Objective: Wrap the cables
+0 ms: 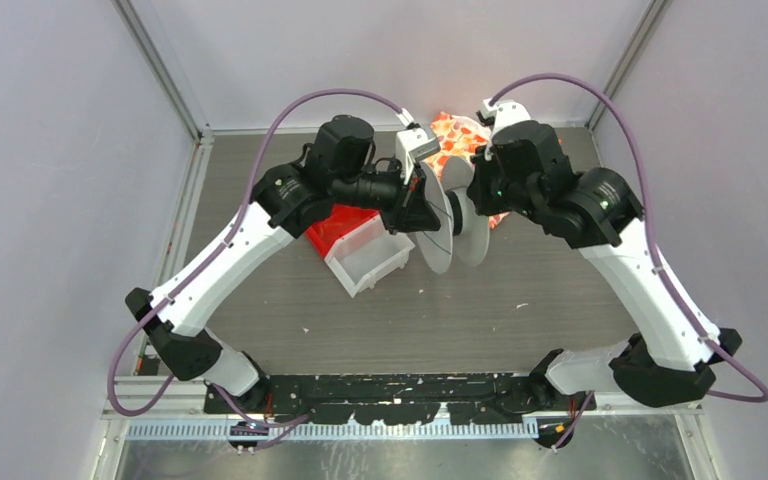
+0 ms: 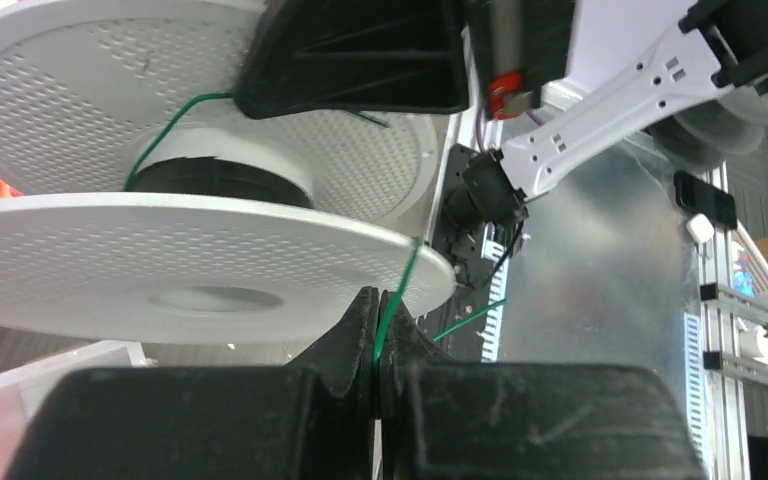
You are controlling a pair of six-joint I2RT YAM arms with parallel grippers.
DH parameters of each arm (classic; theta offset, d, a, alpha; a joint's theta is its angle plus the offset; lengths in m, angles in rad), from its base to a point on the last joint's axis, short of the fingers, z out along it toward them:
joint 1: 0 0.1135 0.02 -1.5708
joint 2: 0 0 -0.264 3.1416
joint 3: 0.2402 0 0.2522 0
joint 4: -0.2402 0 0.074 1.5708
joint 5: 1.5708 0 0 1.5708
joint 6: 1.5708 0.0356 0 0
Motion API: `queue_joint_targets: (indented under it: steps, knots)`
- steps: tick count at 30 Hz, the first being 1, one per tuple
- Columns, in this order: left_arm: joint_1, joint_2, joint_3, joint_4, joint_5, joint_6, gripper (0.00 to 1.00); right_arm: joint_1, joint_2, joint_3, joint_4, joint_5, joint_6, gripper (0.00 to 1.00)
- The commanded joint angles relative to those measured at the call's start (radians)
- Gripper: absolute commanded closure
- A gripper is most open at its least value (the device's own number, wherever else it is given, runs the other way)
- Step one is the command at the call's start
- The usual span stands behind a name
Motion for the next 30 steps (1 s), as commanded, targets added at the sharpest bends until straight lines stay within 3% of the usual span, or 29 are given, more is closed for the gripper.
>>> queue_joint_targets:
  steps: [1, 5, 11, 30]
  knots:
    - [0.002, -0.011, 0.086, -0.122, 0.003, 0.145, 0.99, -0.005, -0.099, 0.009, -0.123, -0.158, -0.081, 1.00]
    - [0.006, -0.025, 0.093, -0.193, 0.008, 0.263, 0.99, -0.004, -0.126, 0.024, -0.201, -0.282, -0.119, 1.00]
    - [0.005, -0.108, 0.049, -0.196, 0.000, 0.409, 0.99, -0.003, -0.101, 0.014, -0.314, -0.314, -0.165, 1.00]
    - [0.010, -0.214, -0.043, -0.188, -0.167, 0.576, 1.00, -0.003, -0.113, -0.026, -0.371, -0.569, -0.266, 0.99]
